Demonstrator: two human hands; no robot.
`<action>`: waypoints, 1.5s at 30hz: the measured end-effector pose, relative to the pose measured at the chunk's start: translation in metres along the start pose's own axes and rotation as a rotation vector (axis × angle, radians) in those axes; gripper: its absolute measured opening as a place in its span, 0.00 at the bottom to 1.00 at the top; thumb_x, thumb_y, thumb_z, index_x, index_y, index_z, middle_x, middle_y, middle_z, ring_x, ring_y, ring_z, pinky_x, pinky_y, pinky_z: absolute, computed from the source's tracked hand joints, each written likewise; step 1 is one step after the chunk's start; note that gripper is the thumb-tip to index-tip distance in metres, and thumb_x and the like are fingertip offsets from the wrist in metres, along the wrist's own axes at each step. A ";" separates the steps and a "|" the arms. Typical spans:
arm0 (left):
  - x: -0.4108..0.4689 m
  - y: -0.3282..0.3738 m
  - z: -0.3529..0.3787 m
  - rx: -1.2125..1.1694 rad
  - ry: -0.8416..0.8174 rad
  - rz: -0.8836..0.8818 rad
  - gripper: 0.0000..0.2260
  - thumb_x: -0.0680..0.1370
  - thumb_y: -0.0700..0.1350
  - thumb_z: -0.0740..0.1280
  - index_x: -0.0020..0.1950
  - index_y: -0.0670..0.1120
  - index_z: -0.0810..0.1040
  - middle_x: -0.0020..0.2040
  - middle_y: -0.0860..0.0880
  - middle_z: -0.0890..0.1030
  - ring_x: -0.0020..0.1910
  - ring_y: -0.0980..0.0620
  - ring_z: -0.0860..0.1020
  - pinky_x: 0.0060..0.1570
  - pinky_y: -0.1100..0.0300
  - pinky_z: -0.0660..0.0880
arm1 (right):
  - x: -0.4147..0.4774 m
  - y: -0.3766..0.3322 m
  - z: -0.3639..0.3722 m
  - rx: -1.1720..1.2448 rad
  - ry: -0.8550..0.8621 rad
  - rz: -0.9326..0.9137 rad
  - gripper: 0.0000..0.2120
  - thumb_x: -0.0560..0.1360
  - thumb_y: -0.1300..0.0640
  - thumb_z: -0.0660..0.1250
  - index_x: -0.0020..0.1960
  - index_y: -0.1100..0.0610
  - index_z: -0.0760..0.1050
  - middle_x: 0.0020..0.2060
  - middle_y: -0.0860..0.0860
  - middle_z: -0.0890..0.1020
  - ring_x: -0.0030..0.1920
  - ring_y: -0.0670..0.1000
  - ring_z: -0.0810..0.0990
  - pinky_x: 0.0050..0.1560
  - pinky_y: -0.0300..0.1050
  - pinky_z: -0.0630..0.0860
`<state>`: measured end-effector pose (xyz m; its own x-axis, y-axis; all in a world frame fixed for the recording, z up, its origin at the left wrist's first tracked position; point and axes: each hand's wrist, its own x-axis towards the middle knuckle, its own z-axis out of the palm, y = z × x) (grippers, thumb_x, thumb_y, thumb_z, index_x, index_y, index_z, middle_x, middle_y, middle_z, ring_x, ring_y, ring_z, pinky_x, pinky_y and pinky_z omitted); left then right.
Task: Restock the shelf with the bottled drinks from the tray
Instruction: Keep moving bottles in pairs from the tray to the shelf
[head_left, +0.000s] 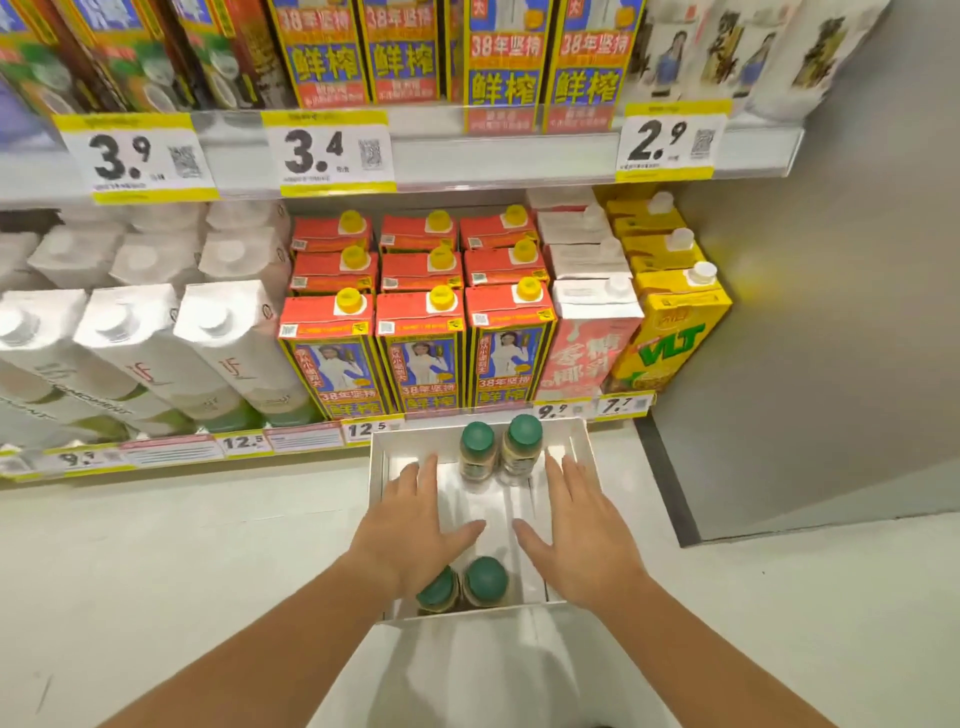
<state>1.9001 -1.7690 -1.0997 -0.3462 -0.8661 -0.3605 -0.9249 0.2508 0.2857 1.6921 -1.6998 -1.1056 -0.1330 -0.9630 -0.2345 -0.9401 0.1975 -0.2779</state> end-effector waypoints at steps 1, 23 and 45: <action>0.008 0.000 0.008 -0.090 -0.060 -0.047 0.48 0.70 0.74 0.54 0.80 0.46 0.45 0.79 0.45 0.57 0.76 0.45 0.59 0.73 0.49 0.60 | 0.007 0.001 0.006 0.050 -0.010 0.024 0.41 0.76 0.32 0.52 0.80 0.54 0.47 0.80 0.52 0.54 0.79 0.52 0.50 0.76 0.47 0.52; 0.063 0.032 -0.019 -0.721 0.298 -0.006 0.11 0.65 0.59 0.75 0.42 0.56 0.82 0.38 0.64 0.83 0.41 0.67 0.80 0.38 0.73 0.73 | 0.074 -0.004 -0.031 0.785 0.276 0.218 0.13 0.61 0.41 0.74 0.43 0.45 0.79 0.38 0.32 0.82 0.39 0.35 0.80 0.36 0.27 0.73; -0.094 0.135 -0.420 -0.521 0.992 0.553 0.13 0.66 0.62 0.70 0.38 0.52 0.80 0.34 0.54 0.78 0.37 0.56 0.76 0.39 0.56 0.74 | -0.010 -0.103 -0.445 0.736 0.783 -0.183 0.14 0.58 0.42 0.71 0.40 0.47 0.80 0.35 0.35 0.83 0.35 0.37 0.81 0.33 0.31 0.75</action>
<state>1.8738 -1.8355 -0.6547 -0.1918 -0.7083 0.6793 -0.4430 0.6802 0.5841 1.6509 -1.7923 -0.6605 -0.4184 -0.7874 0.4528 -0.5825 -0.1499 -0.7989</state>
